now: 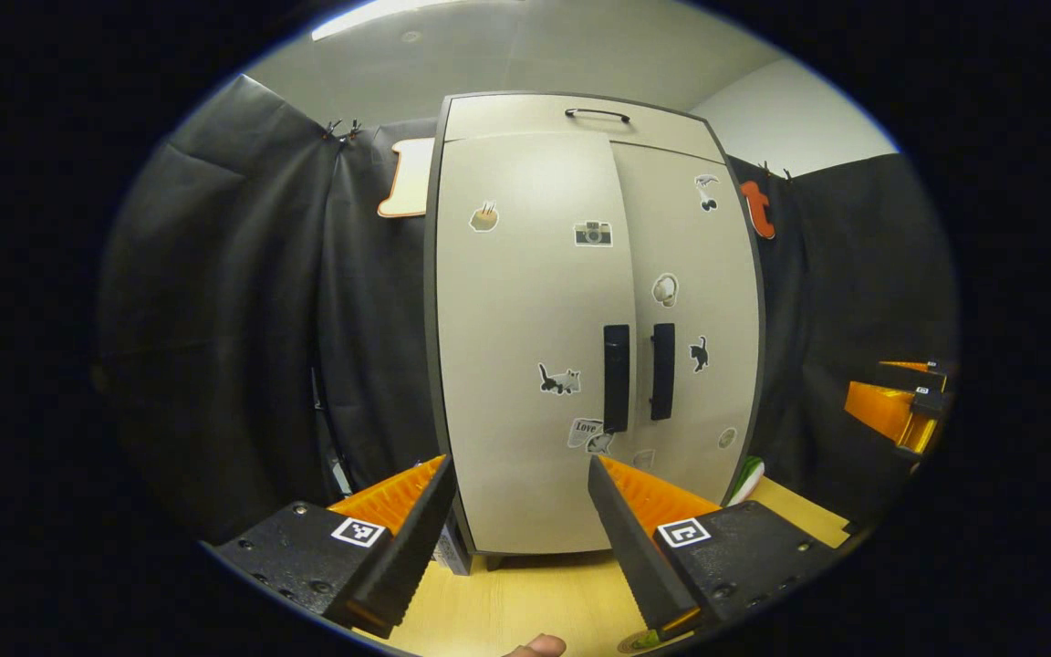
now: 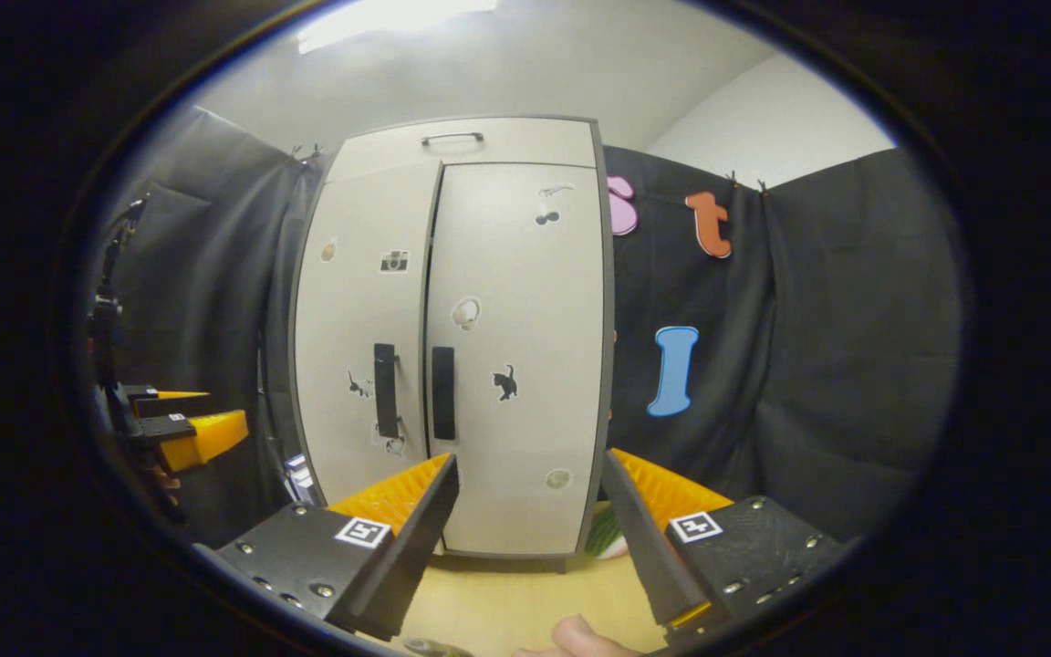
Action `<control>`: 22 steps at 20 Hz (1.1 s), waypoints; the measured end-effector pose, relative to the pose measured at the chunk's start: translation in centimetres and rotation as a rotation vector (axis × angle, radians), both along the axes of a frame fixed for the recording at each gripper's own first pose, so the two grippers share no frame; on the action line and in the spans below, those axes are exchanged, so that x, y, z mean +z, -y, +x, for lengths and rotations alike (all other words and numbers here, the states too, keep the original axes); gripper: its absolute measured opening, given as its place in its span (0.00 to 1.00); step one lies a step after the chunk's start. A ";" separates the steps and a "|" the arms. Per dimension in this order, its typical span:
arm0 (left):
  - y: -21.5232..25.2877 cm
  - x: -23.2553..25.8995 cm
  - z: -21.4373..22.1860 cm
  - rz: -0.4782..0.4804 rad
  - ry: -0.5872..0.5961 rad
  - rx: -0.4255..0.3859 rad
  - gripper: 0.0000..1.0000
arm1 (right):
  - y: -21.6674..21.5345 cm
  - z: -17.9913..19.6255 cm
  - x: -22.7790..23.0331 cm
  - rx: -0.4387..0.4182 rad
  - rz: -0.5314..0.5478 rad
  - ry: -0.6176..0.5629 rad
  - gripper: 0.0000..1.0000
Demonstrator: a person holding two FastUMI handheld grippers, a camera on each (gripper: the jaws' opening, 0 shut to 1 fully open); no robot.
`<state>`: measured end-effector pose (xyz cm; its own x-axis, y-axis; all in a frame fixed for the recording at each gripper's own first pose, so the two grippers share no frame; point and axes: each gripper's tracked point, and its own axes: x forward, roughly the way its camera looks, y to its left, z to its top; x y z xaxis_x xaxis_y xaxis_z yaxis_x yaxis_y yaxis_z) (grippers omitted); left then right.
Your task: Grasp the bottle in the cabinet with the left hand and place it on the coaster, then close the right door with the right hand and the left door with the left hand.
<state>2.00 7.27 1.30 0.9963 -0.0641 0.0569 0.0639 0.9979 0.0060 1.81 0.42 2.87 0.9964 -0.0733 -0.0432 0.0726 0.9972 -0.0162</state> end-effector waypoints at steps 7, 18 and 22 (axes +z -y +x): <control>-0.5 -0.6 0.5 0.024 0.010 -0.033 0.93 | -1.8 0.5 -0.7 -0.044 0.007 0.006 0.96; -1.3 -3.1 0.2 -0.027 -0.021 -0.061 0.92 | -4.0 1.0 -0.6 -0.017 -0.031 -0.022 0.96; -1.0 -2.6 1.3 -0.028 -0.011 -0.054 0.92 | -3.5 1.4 -0.6 -0.028 -0.037 -0.022 0.96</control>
